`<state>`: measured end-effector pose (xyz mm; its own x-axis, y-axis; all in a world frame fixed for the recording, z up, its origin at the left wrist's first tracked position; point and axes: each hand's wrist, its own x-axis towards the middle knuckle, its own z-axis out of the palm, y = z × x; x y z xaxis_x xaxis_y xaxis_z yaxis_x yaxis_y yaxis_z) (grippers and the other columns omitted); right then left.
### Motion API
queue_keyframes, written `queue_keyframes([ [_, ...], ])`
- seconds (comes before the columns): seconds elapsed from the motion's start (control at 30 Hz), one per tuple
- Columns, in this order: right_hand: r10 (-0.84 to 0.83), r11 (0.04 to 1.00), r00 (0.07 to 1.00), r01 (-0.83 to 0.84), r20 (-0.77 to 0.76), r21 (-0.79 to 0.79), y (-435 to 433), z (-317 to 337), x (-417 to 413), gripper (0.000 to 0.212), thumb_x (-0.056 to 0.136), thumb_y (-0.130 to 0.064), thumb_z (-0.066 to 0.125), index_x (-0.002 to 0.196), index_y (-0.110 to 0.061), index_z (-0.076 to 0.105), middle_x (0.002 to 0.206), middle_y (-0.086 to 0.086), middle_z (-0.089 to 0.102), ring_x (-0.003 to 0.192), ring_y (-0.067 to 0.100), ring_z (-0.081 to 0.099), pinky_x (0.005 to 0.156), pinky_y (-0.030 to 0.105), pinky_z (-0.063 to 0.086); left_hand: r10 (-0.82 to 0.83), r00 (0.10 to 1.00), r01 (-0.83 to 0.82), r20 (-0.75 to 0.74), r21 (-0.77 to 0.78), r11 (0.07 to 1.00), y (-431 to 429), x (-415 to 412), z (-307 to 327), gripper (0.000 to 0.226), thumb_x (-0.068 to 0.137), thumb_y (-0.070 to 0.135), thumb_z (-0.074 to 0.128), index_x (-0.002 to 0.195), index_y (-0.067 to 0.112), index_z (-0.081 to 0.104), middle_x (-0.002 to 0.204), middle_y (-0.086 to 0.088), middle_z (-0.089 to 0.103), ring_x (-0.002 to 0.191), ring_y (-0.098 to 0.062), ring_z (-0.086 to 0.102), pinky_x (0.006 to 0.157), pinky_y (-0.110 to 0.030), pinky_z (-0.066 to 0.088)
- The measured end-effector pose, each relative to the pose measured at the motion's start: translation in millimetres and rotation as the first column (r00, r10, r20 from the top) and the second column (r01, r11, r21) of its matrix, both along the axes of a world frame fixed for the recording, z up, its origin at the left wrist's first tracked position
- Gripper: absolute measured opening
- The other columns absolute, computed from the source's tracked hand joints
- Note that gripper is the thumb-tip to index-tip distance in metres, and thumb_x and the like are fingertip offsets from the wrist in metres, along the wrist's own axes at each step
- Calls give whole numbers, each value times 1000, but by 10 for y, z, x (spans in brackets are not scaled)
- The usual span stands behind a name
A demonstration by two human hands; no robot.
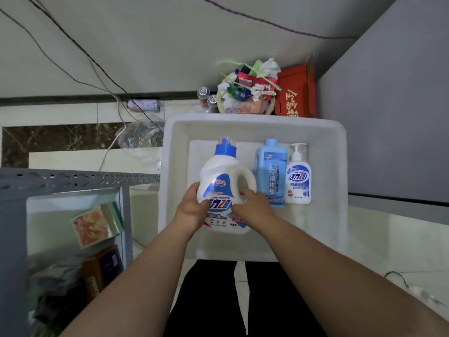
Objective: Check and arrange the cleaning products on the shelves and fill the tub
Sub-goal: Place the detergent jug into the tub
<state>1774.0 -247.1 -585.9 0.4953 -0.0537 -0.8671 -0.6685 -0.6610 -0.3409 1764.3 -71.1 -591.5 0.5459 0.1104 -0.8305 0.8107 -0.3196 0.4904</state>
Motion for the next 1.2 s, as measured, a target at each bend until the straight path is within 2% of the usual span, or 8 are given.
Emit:
queue_keyframes([
  [0.1, 17, 999, 1000, -17, 5, -42, 80, -149, 33, 50, 87, -35, 68, 135, -26, 60, 139, 11, 35, 118, 32, 54, 104, 39, 49, -31, 1000, 31, 6, -1, 1000, -26, 118, -26, 35, 82, 30, 55, 111, 49, 50, 107, 7, 69, 94, -21, 70, 81, -44, 62],
  [0.23, 58, 992, 998, -54, 28, -114, 166, -334, 119, 52, 86, -35, 68, 135, -22, 58, 152, 11, 18, 133, 38, 40, 113, 43, 41, 4, 1000, -4, 16, -15, 1000, -16, 183, -260, 40, 97, 10, 50, 121, 40, 45, 107, 3, 68, 93, -20, 70, 79, -43, 61],
  [0.43, 151, 971, 988, -143, 27, -192, 228, -520, 211, 48, 90, -39, 65, 134, -20, 57, 152, 15, 18, 139, 37, 24, 118, 42, 28, 53, 998, -53, 26, -26, 998, 5, 135, -562, 49, 95, 1, 46, 123, 41, 46, 107, 4, 69, 91, -20, 71, 68, -45, 63],
  [0.6, 164, 961, 986, -151, 35, -233, 251, -587, 180, 55, 90, -40, 67, 138, -20, 50, 153, 15, 17, 140, 36, 23, 115, 43, 31, -28, 999, 27, 37, 16, 1000, -29, 79, -721, 43, 100, 8, 49, 132, 37, 43, 106, 9, 67, 85, -8, 68, 49, -16, 52],
  [0.73, 210, 944, 977, -191, 43, -270, 257, -596, 187, 62, 90, -40, 69, 143, -20, 44, 150, 16, 19, 139, 35, 26, 112, 42, 34, -83, 994, 80, 65, 56, 995, -17, 74, -819, 42, 101, 11, 51, 136, 33, 42, 105, 12, 65, 85, -5, 67, 48, -12, 48],
  [0.9, 194, 956, 980, -182, 35, -229, 267, -555, 133, 76, 88, -36, 73, 151, -20, 34, 148, 15, 25, 139, 34, 31, 112, 44, 36, -232, 969, 222, 82, 120, 968, -24, 75, -790, 42, 101, 17, 56, 139, 29, 45, 119, 7, 63, 88, -4, 63, 58, -15, 44],
  [1.0, 161, 975, 985, -150, 57, -165, 283, -426, 47, 75, 90, -32, 70, 152, -19, 29, 148, 14, 29, 136, 32, 38, 110, 43, 39, -348, 932, 324, 102, 198, 925, -30, 110, -653, 38, 99, 16, 58, 136, 22, 49, 123, 3, 59, 100, -12, 62, 64, -13, 40],
  [1.2, 371, 927, 899, -342, 233, -155, 70, 216, -114, 58, 89, -32, 62, 143, -21, 45, 132, 7, 50, 126, 28, 48, 100, 39, 43, -633, 748, 536, 199, 380, 754, -34, 79, 184, 54, 99, 15, 58, 150, 9, 41, 147, -8, 49, 133, -25, 47, 104, -27, 35],
])
